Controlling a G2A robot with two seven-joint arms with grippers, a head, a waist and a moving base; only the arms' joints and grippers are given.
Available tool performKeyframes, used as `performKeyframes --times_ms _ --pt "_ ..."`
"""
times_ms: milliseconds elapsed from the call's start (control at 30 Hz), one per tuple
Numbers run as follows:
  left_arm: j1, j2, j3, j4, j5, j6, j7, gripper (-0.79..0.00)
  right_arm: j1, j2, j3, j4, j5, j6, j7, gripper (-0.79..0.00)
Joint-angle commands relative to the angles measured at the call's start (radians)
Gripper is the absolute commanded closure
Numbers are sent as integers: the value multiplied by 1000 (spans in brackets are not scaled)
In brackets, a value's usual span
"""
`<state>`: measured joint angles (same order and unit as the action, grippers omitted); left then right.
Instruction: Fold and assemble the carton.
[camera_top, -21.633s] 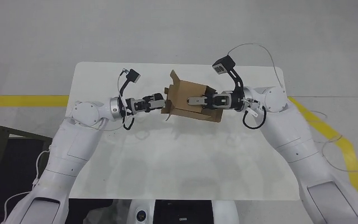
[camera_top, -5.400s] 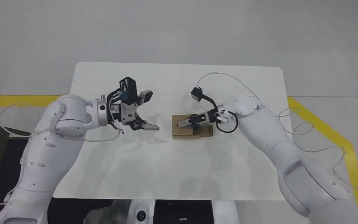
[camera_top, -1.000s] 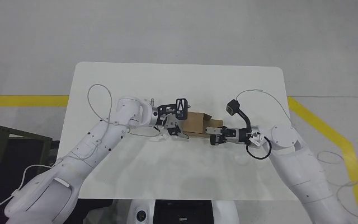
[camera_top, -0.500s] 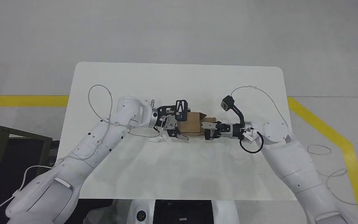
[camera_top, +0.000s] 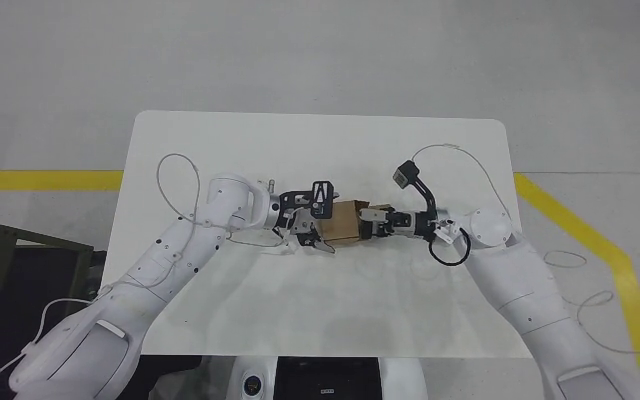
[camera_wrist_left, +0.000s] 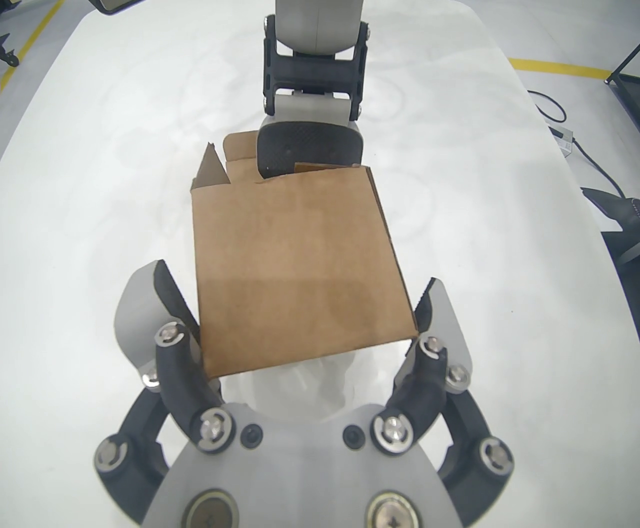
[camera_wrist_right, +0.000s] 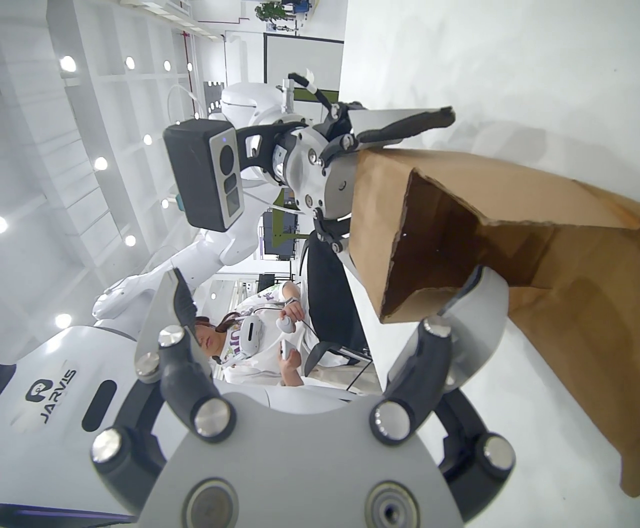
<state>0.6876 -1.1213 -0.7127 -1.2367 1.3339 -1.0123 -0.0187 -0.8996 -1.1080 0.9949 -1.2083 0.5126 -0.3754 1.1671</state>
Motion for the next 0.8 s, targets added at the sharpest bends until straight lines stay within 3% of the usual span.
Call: performKeyframes --times_ms 0,467,767 --pt "3 1 -1 0 2 0 1 -785 10 -6 -12 10 17 -13 11 -785" --pt "-6 16 22 5 33 0 51 -785 80 -50 -83 151 108 -94 115 -785" --pt "-14 24 29 20 25 0 61 -785 84 -26 -7 171 88 -101 177 -785"
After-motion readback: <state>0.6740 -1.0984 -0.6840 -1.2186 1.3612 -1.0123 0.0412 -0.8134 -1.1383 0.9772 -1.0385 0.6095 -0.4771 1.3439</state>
